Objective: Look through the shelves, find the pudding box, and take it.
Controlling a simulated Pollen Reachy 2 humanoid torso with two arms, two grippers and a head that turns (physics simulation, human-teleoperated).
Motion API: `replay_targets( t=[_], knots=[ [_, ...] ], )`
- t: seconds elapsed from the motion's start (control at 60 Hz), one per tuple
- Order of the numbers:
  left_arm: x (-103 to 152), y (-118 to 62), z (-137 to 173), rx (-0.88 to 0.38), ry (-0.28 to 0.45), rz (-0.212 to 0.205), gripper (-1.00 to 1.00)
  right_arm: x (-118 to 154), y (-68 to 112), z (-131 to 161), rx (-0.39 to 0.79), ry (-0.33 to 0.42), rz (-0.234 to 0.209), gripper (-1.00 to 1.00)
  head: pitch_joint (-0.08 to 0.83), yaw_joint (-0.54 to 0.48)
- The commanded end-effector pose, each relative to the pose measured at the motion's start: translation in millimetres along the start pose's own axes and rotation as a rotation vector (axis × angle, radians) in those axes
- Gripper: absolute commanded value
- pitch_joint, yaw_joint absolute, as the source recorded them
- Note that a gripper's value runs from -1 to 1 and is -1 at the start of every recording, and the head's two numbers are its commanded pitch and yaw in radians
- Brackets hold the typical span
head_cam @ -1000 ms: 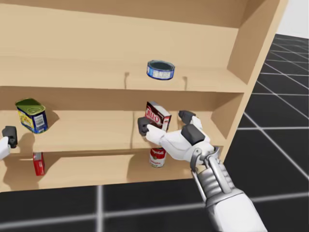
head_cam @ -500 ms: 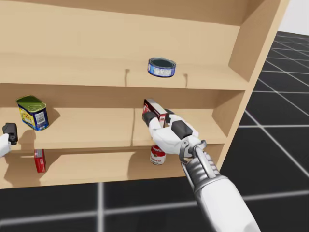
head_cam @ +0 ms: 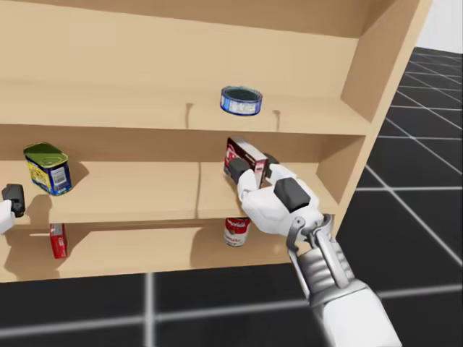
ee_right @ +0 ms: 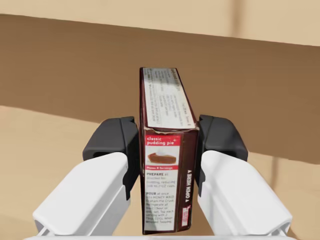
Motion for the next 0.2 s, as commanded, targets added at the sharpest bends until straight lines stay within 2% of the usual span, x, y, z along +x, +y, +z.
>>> replay_targets(
  t=[0.017,0.05,0.2],
  knots=[
    [-0.2,-0.3,-0.1,-0.002,0.0,0.0,-1.0,23.6,10.7,32.0,0.018,-0.066,0.028,1.0,0.411,-0.24],
    [-0.1,-0.5,0.0,-0.004,-0.004,-0.003,-1.0,23.1,13.8,42.4,0.019,-0.067,0.044,1.0,0.41,-0.24],
    [-0.4,-0.8,-0.3,-0.007,-0.008,-0.008,-1.0,19.7,23.4,81.3,0.035,-0.059,0.054,1.0,0.41,-0.23]
  ],
)
